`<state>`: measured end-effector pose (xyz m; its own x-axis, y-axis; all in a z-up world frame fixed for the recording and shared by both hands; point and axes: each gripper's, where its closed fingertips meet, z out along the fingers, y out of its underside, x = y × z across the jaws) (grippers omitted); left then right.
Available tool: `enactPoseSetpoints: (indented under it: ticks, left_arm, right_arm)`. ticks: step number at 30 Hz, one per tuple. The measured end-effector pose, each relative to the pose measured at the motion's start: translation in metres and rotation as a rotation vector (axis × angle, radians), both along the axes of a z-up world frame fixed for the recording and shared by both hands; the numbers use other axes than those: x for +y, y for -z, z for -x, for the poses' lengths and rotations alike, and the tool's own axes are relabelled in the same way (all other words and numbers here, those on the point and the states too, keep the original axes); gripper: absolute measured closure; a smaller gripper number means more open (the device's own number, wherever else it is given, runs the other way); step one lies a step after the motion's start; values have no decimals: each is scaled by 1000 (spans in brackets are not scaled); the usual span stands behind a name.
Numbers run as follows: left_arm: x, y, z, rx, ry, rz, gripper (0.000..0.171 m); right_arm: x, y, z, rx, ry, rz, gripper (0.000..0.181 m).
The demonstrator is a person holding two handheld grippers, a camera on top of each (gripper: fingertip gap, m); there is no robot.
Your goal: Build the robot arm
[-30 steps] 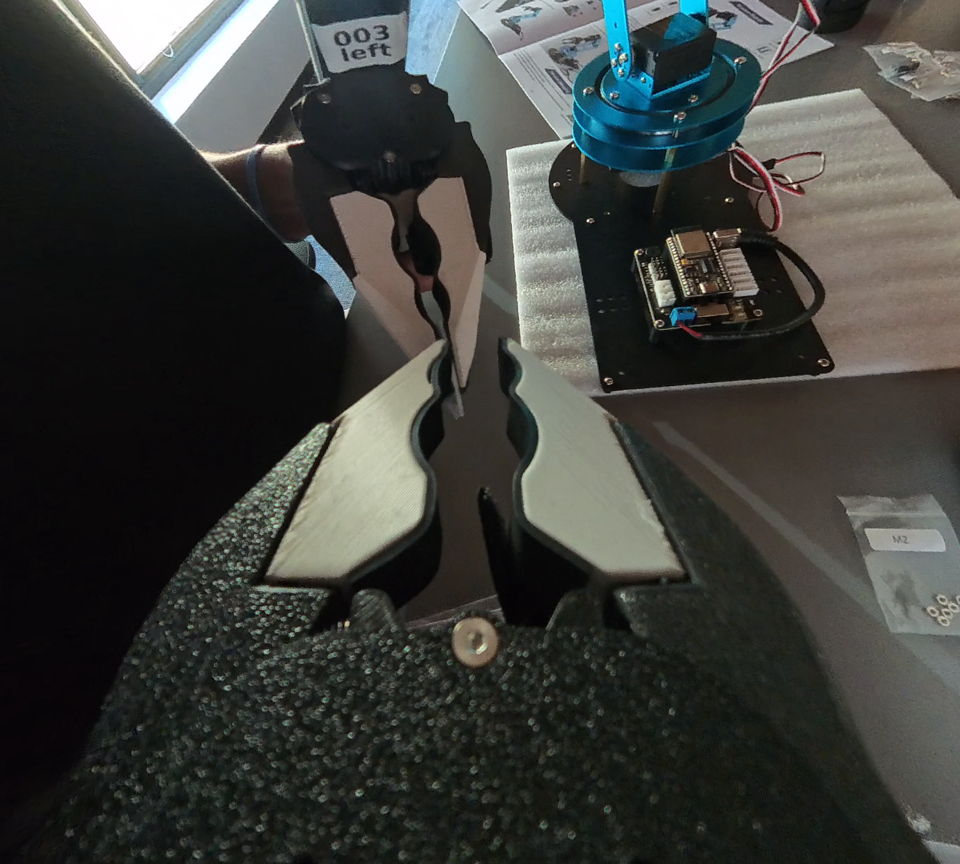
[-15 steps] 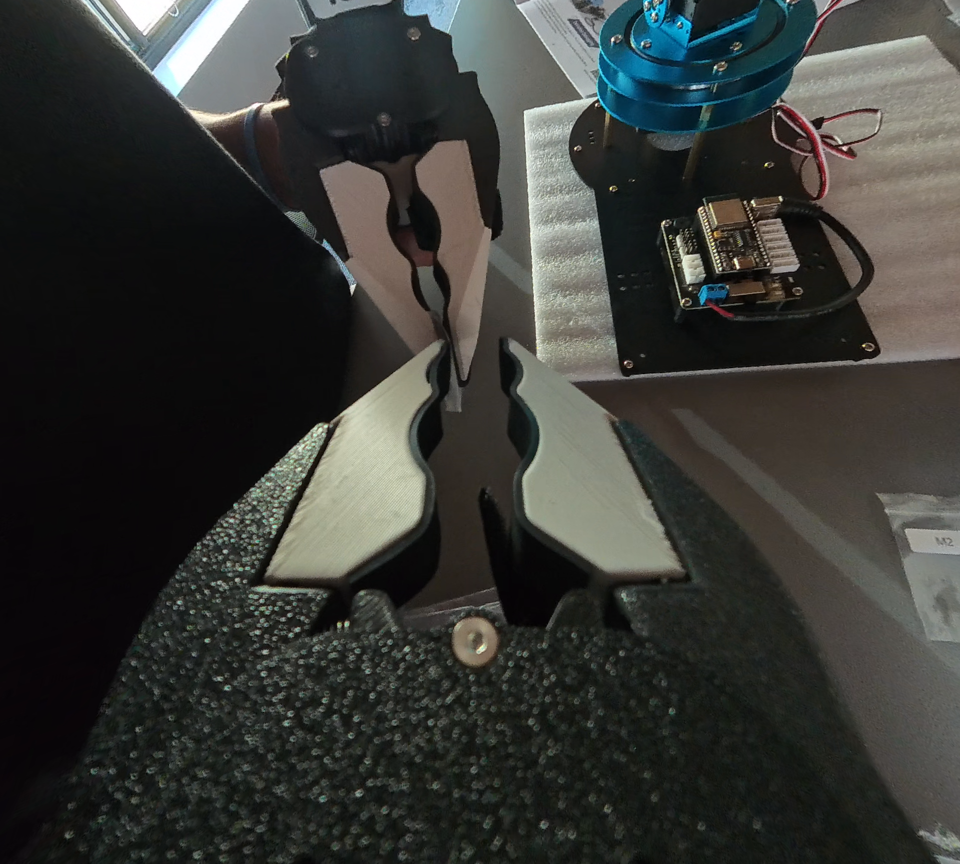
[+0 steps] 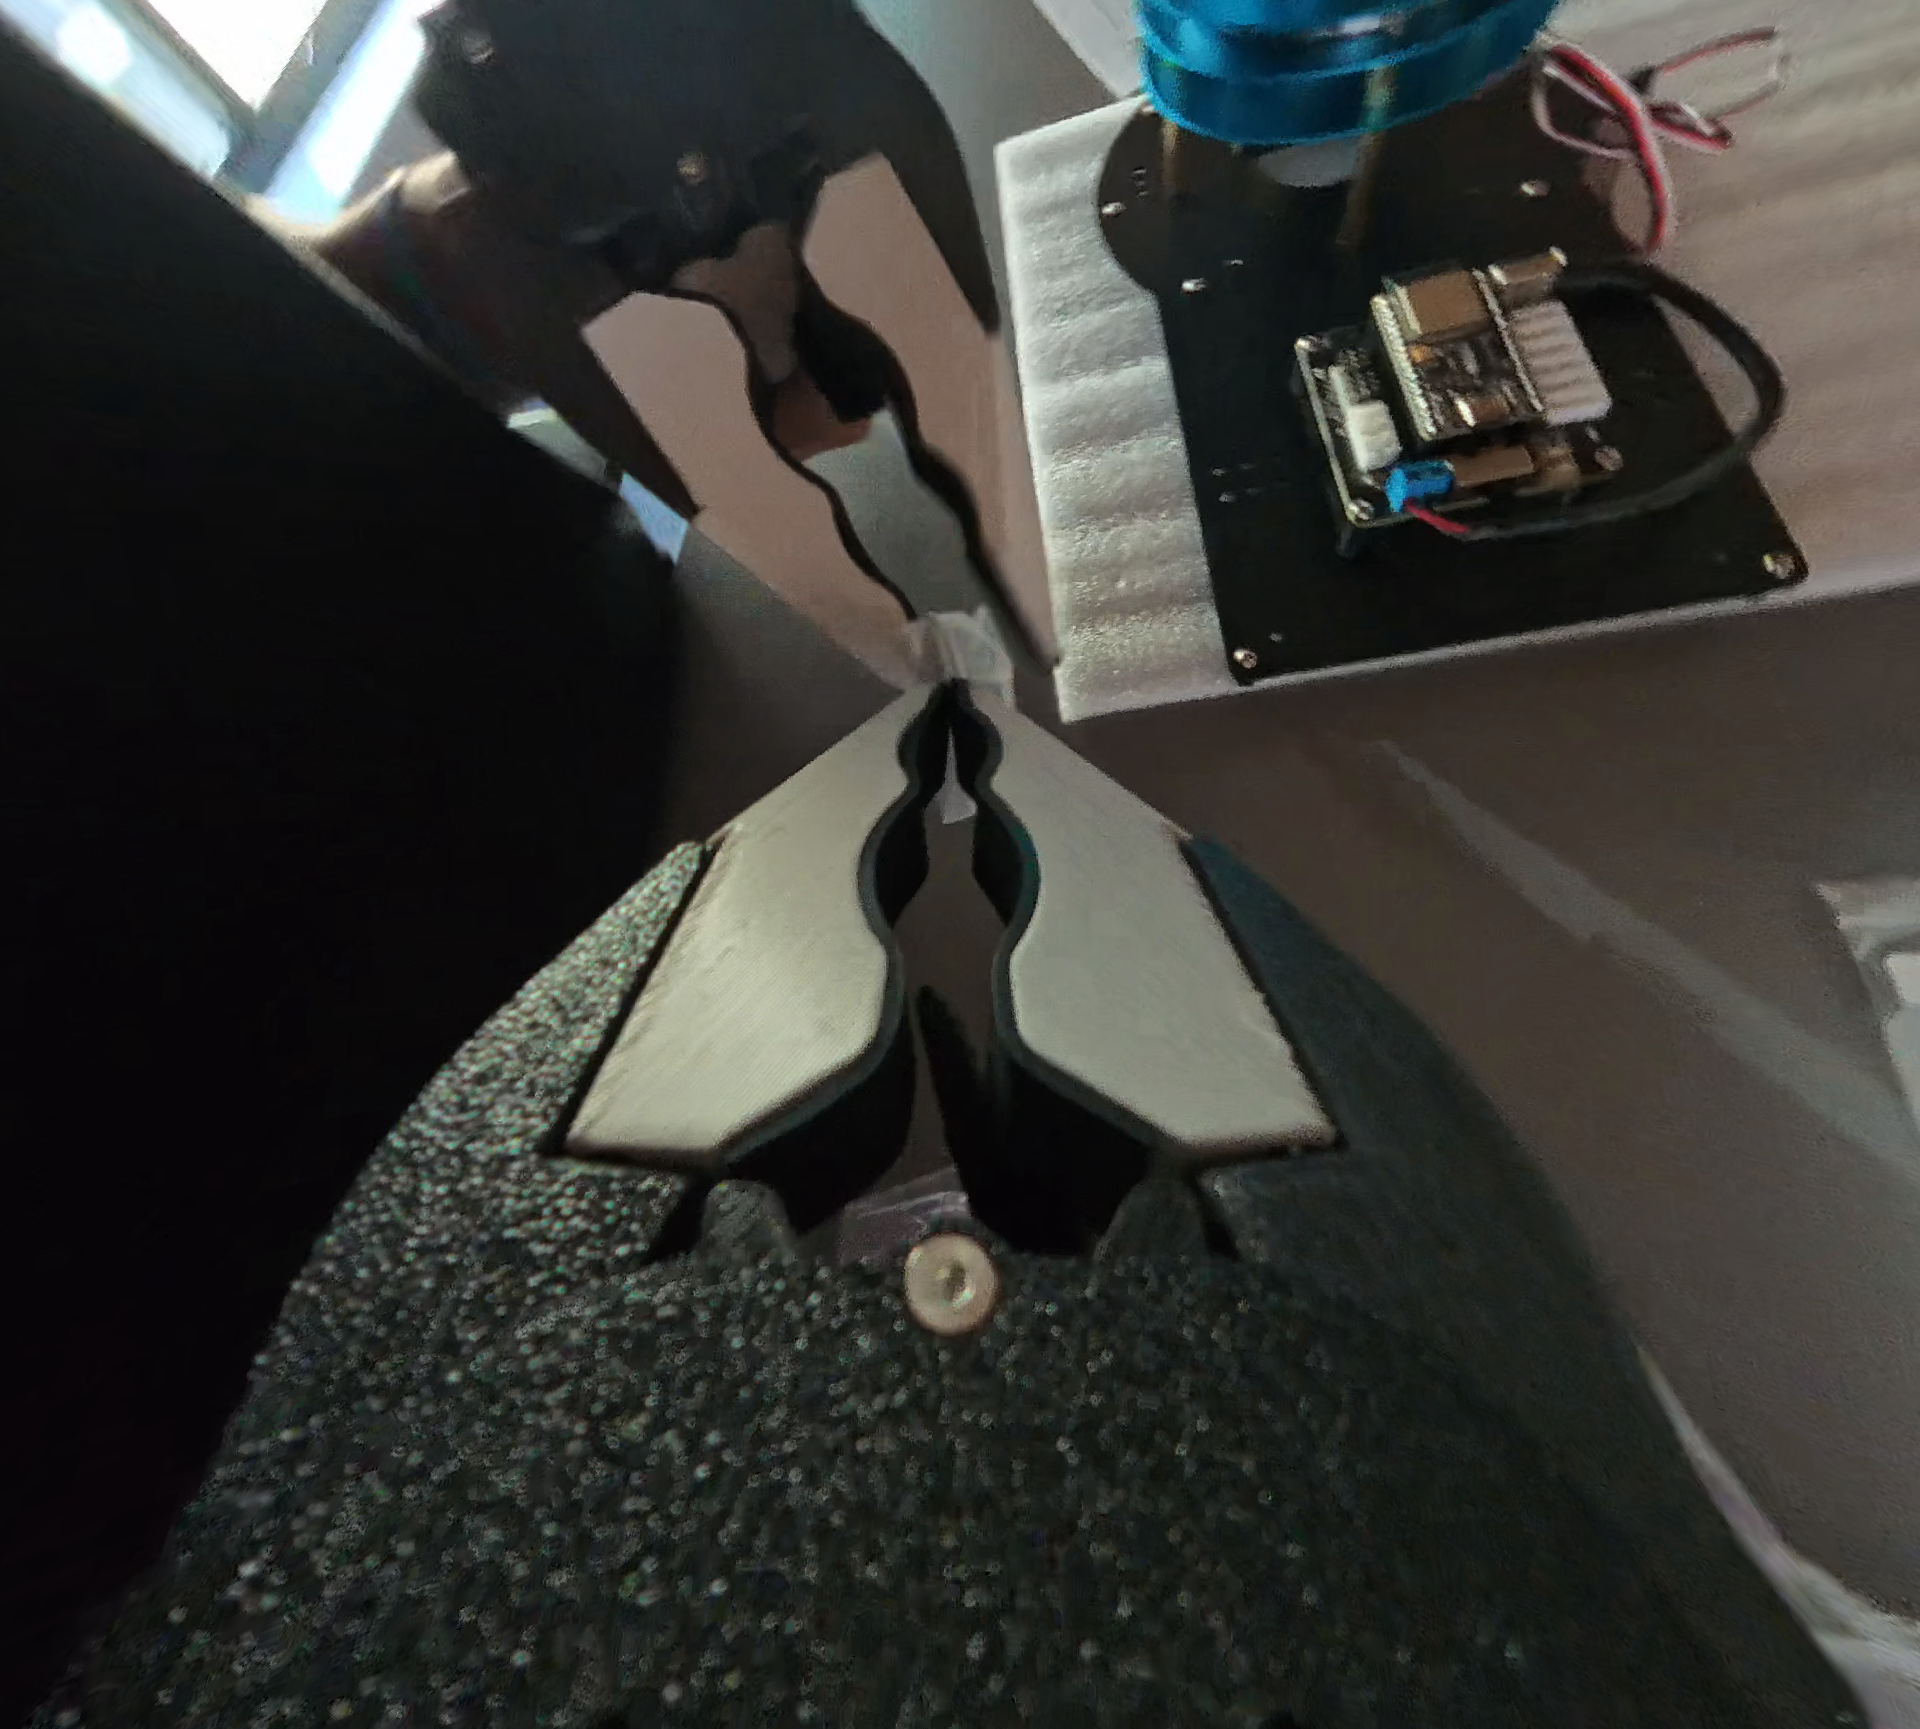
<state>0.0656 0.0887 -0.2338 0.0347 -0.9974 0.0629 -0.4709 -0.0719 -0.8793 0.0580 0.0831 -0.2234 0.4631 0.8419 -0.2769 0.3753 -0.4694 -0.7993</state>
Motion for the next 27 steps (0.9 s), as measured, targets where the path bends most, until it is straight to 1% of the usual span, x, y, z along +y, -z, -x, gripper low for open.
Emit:
enactPoseSetpoints:
  ticks: [1,2,3,5,6,7,8,9,11,14,18,20,24,27]
  left_arm:
    - [13,-3,4,-3,-76,-7,148]
    - [23,-7,9,-12,-141,-8,150]
    - [28,-11,13,-31,-185,8,156]
    - [21,-21,11,-105,-179,103,158]
    - [16,-26,7,-148,-170,156,157]
    - [13,-28,2,-179,-167,196,150]
    - [11,-27,-3,-194,-166,222,141]
    - [10,-26,-8,-197,-167,235,137]
    - [8,-29,-15,-228,-152,250,136]
    - [3,-36,-19,-270,-115,274,138]
    - [6,-42,-16,-299,-110,300,152]
    - [9,-43,-13,-304,-113,317,157]
    - [16,-41,-5,-315,-147,331,171]
    - [18,-42,-3,-343,-152,359,171]
  right_arm:
    - [6,1,-4,29,55,26,181]
    - [14,1,-10,68,126,47,181]
    - [21,-1,-14,126,198,84,181]
    - [30,-7,-20,297,318,187,181]
    - [32,-10,-21,383,352,233,181]
    - [33,-13,-20,458,376,271,181]
    - [34,-14,-19,512,398,302,181]
    - [32,-16,-16,558,400,325,181]
    - [29,-17,-11,628,412,367,181]
    - [27,-24,-9,744,424,404,181]
    - [26,-34,-9,885,415,445,181]
    - [28,-34,-10,898,426,424,181]
    - [29,-31,-10,795,445,321,181]
    - [29,-28,-7,700,447,267,181]
